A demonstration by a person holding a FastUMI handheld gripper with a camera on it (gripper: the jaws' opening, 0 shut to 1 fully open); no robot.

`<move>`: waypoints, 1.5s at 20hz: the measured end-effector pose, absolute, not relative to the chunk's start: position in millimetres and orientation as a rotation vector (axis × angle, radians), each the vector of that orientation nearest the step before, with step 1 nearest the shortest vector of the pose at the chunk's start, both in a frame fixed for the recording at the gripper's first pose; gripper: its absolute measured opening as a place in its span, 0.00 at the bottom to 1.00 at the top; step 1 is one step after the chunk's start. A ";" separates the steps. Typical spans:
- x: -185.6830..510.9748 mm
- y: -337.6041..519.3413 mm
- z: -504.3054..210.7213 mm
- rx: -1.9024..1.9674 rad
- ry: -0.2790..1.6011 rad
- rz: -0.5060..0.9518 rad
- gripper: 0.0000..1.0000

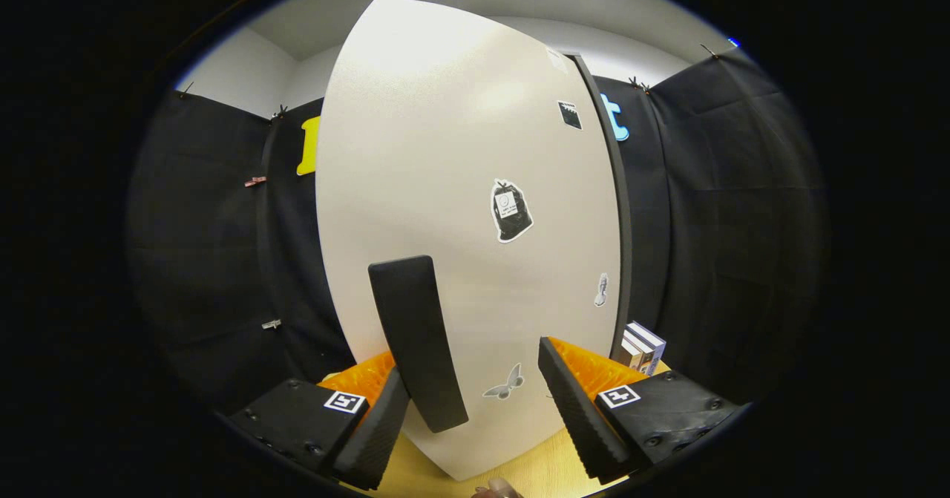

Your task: Open the shoe cabinet door, grab the shoes and put them into the shoe cabinet, then close the shoe cabinet door.

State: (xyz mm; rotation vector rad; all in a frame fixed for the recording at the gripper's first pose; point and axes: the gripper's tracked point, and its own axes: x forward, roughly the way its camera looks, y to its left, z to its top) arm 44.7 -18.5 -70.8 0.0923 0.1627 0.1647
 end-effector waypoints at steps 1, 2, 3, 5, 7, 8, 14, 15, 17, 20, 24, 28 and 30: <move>48.1 -13.5 -72.5 0.092 0.163 0.171 0.98; 51.6 -8.4 -73.0 0.092 0.164 0.178 0.98; 54.7 -4.0 -73.6 0.094 0.165 0.187 0.98; 60.5 6.4 -75.4 0.102 0.170 0.212 0.98; 64.5 16.4 -78.9 0.102 0.175 0.238 0.98; 67.3 18.3 -83.3 0.091 0.189 0.240 0.99; 67.2 29.2 -83.4 0.077 0.194 0.254 1.00; 66.5 30.4 -81.7 0.070 0.189 0.254 1.00; 64.3 32.7 -77.8 0.061 0.179 0.255 1.00; 58.7 33.3 -71.2 0.051 0.162 0.250 1.00; 52.3 35.0 -61.9 0.038 0.131 0.246 1.00; 49.0 31.9 -57.2 0.031 0.110 0.225 1.00; 49.2 31.0 -56.5 0.027 0.105 0.215 1.00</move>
